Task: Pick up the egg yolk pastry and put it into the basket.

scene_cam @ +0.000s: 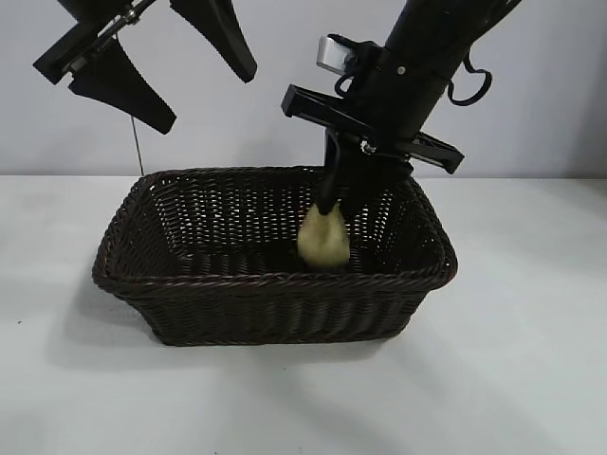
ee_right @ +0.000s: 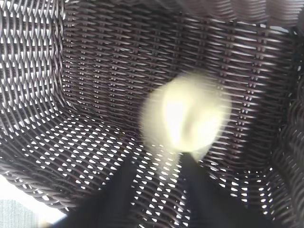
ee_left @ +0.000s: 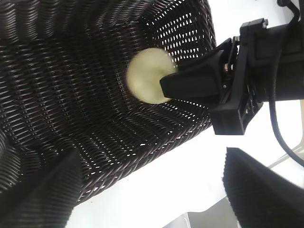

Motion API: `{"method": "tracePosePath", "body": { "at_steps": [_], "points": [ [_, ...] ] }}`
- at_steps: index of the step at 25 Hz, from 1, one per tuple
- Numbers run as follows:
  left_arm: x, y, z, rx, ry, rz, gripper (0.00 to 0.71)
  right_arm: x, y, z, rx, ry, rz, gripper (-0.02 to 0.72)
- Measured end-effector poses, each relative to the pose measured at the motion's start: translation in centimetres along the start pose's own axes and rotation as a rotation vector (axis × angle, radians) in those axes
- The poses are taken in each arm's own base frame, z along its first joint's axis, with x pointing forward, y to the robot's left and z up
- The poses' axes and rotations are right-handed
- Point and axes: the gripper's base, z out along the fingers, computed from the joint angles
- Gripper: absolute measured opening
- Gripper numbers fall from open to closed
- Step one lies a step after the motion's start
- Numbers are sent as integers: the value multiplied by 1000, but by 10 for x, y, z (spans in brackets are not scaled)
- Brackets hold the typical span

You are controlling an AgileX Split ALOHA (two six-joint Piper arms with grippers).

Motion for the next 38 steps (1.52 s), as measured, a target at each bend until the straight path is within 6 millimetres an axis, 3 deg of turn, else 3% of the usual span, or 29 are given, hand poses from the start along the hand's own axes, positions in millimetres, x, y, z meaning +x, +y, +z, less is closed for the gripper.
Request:
{"method": "tracePosePath", "body": {
  "at_steps": [3, 6, 20, 29, 38],
  "points": [
    [0, 0, 0, 0, 0, 0, 591, 0, 0, 0, 0, 0, 0, 437],
    [0, 0, 0, 0, 1, 0, 591, 0, 0, 0, 0, -1, 0, 482],
    [1, 0, 0, 1, 11, 0, 591, 16, 15, -54, -21, -6, -120, 495],
    [1, 0, 0, 0, 16, 1, 591, 15, -27, -85, -7, -22, -23, 495],
    [1, 0, 0, 0, 16, 1, 591, 16, -29, -91, -9, -32, -16, 495]
  ]
}}
